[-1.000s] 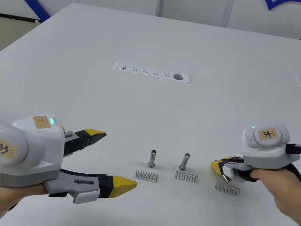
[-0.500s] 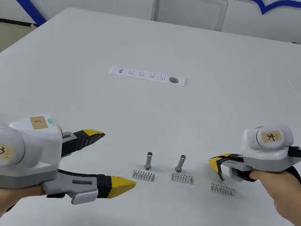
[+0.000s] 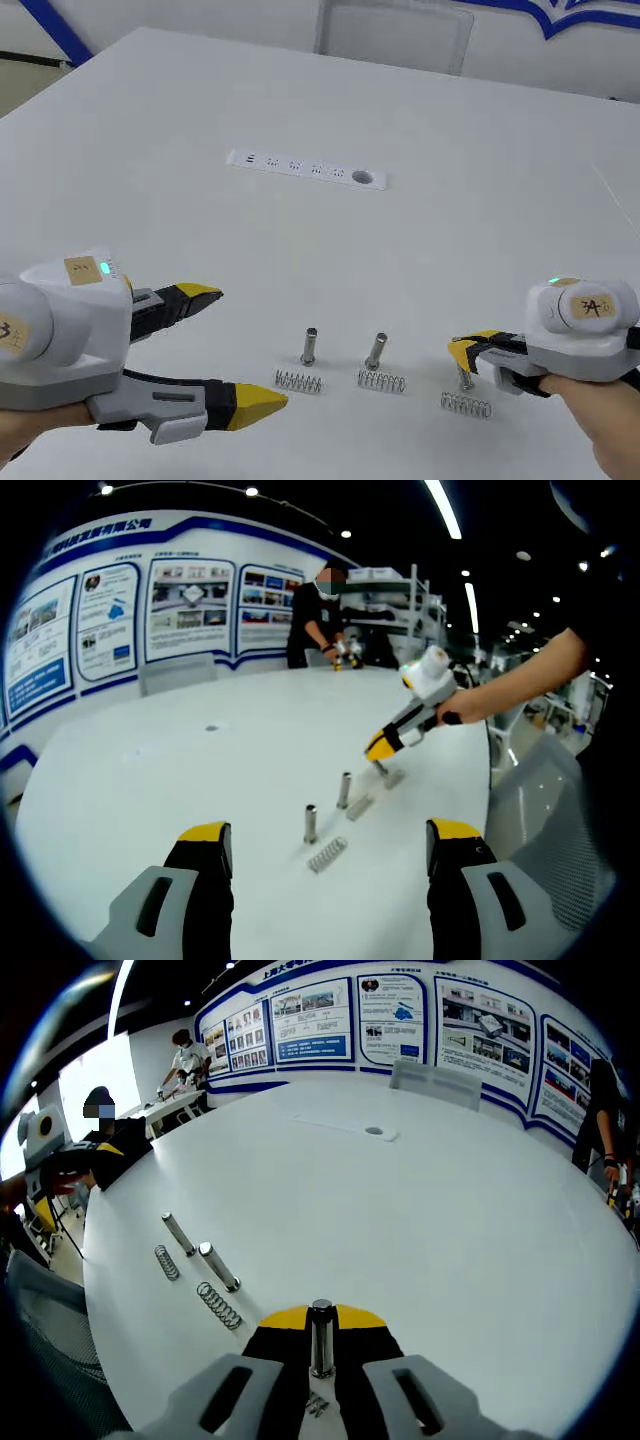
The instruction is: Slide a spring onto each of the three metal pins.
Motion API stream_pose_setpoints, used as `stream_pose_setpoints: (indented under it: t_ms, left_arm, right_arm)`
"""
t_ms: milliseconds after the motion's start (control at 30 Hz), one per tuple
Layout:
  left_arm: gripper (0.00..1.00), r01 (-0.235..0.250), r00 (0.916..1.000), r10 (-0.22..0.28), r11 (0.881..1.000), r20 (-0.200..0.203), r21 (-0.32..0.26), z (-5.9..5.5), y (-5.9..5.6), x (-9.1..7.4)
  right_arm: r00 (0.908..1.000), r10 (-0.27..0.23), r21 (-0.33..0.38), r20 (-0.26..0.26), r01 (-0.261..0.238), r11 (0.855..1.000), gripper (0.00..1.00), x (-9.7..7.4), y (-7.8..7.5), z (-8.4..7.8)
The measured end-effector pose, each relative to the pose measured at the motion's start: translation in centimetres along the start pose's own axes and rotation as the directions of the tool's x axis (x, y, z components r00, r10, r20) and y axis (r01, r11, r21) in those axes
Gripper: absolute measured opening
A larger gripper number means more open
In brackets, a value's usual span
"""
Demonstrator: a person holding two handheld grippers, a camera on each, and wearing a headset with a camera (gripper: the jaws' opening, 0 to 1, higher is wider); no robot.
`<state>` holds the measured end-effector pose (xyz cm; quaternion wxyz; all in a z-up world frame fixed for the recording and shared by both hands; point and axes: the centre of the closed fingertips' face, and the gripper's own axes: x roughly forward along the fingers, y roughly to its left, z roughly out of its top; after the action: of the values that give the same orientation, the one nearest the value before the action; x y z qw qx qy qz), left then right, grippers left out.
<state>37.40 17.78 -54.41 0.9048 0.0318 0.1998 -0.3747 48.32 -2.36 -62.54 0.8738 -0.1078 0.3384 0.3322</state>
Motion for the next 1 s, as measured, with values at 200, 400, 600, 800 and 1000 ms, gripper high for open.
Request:
stream_pose_setpoints:
  t_ms: [200,400,600,800,1000]
  left_arm:
    - [0.81,0.004,1.0000,-0.004,1.000,-0.004,0.002,0.0,-0.2,-0.1]
    - [0.81,0.001,0.9998,-0.001,1.000,0.019,-0.017,0.4,-0.3,-0.1]
    - [0.80,0.005,0.9999,-0.005,1.000,0.009,-0.008,0.4,-0.5,-0.2]
    - [0.80,0.005,1.0000,-0.005,1.000,0.007,-0.005,0.4,-0.7,-0.3]
    - [0.80,0.014,0.9999,-0.014,1.000,0.002,-0.001,0.4,-1.0,-0.4]
  right_arm:
    - [0.9997,-0.006,0.008,0.023,0.006,1.000,0.08,-0.7,0.0,-0.2]
    - [0.9974,0.004,0.018,0.072,-0.006,1.000,0.08,-1.5,0.4,-0.3]
    - [0.9955,-0.003,0.023,0.094,0.001,1.000,0.08,-1.8,0.3,-0.4]
    - [0.9939,-0.006,-0.060,0.111,0.012,0.998,0.08,-2.3,0.6,-0.7]
    - [0.9929,-0.005,-0.054,0.119,0.012,0.998,0.08,-2.6,0.3,-1.0]
